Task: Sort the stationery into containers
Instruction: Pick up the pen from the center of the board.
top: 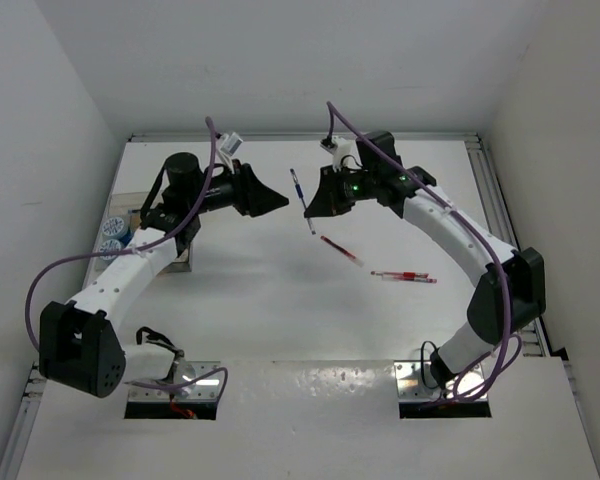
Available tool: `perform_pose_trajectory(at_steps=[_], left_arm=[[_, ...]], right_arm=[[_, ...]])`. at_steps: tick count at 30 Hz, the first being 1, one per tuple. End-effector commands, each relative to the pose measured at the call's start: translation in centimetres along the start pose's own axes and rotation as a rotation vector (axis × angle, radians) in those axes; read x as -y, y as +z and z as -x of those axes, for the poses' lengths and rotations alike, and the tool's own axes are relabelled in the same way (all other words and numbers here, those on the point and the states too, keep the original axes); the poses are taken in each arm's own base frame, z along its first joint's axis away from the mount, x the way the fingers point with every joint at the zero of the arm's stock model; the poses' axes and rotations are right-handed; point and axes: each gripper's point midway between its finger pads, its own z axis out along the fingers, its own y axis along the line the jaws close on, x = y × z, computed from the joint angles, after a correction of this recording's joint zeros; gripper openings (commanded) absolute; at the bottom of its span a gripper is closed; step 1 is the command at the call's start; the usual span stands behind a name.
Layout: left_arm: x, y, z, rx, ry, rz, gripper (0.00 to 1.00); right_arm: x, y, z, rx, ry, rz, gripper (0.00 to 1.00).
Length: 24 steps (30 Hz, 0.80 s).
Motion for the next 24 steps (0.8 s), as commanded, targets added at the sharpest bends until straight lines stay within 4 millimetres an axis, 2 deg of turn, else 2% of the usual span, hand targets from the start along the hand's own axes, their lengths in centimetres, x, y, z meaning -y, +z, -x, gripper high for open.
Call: perform_pose_trajectory(at_steps=[1, 7, 10, 19, 24], left_arm=[[2.3, 0.8, 2.3, 0.085, -0.009, -0.072, 0.57], [0.8, 1.9, 1.8, 0.086, -0.095, -0.038, 0.54], [0.3, 2.1, 1.7, 0.097, -0.134, -0.017, 0.49], [-1.2, 2.8, 1.2, 0.085, -0.14, 0.014, 0.48], [-1.7, 3.1, 0.9, 0.076, -0.138, 0.021, 0.4]], right_arm=[[-3.0, -0.6, 1.9, 0.061, 0.046, 0.122, 0.0], [-3.7, -0.5, 3.0, 0.082, 0.066, 0.155, 0.0], [-4.2, -0.1, 2.9, 0.074, 0.062, 0.168, 0.0], [-5.1, 0.6, 2.9, 0.058, 0.046, 0.188, 0.0], [-5.4, 0.7, 2.8, 0.052, 0.04, 0.196, 0.0]])
